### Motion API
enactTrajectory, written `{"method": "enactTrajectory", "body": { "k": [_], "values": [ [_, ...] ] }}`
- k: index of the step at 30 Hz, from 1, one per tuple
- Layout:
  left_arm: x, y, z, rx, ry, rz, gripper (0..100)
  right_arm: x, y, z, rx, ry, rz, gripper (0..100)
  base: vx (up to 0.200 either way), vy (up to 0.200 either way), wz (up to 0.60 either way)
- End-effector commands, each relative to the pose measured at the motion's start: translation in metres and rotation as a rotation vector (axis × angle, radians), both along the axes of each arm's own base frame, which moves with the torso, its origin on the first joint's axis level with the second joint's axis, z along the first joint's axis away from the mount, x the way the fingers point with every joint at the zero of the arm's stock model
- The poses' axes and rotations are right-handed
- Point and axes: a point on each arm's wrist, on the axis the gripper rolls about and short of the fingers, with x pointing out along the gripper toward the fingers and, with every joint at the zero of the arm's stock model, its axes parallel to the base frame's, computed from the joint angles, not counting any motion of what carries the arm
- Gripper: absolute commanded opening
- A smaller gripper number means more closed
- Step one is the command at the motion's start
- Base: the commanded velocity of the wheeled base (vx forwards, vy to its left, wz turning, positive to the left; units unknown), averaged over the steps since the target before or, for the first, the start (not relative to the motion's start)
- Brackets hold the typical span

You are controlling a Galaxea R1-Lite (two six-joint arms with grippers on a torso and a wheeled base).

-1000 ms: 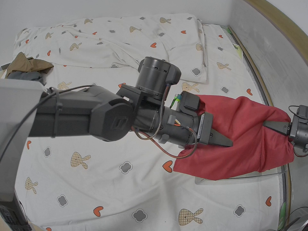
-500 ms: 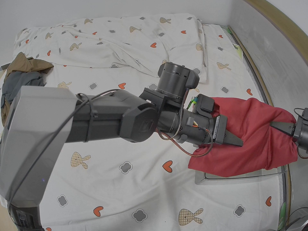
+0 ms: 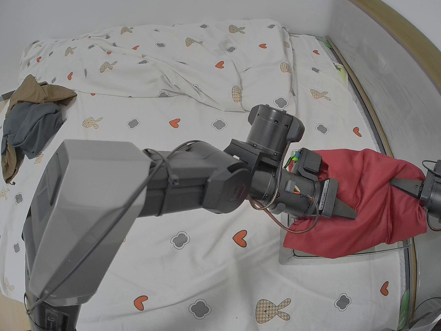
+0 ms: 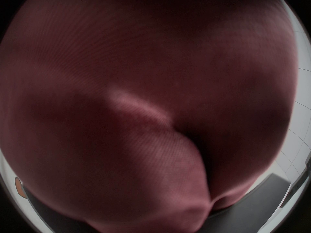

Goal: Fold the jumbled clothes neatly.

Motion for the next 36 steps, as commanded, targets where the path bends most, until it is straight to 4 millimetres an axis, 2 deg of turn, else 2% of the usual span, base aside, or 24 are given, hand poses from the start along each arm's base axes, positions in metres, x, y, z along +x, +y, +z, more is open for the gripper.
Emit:
{"method": "enactTrajectory", "body": {
  "k": [1, 8, 14, 24, 25, 27, 28, 36],
  "values": [
    [0.005, -0.009, -0.018, 0.019, 0.012, -0.007, 0, 0.002, -0.004, -0.003, 0.002, 0.016, -0.02, 0, 0.0, 0.0, 0.0],
    [0.011, -0.012, -0.03, 0.028, 0.02, -0.002, 0, 0.008, -0.008, -0.012, 0.007, 0.061, -0.038, 0, 0.0, 0.0, 0.0],
    [0.02, -0.009, -0.032, 0.024, 0.016, 0.015, 0, 0.024, -0.023, -0.028, 0.002, 0.126, -0.082, 0, 0.0, 0.0, 0.0],
    [0.023, -0.009, -0.037, 0.03, 0.021, 0.019, 0, 0.029, -0.024, -0.034, 0.003, 0.152, -0.076, 0, 0.0, 0.0, 0.0],
    [0.023, -0.009, -0.037, 0.03, 0.021, 0.019, 0, 0.029, -0.023, -0.034, 0.002, 0.153, -0.075, 100, 0.0, 0.0, 0.0],
    [0.022, -0.009, -0.036, 0.028, 0.018, 0.018, 0, 0.028, -0.023, -0.034, -0.002, 0.149, -0.072, 100, 0.0, 0.0, 0.0],
    [0.022, -0.009, -0.036, 0.028, 0.018, 0.018, 100, 0.029, -0.023, -0.034, -0.004, 0.149, -0.07, 100, 0.0, 0.0, 0.0],
    [0.021, -0.007, -0.023, 0.006, -0.001, 0.019, 100, 0.026, -0.021, -0.032, -0.007, 0.139, -0.061, 100, 0.0, 0.0, 0.0]
  ]
}}
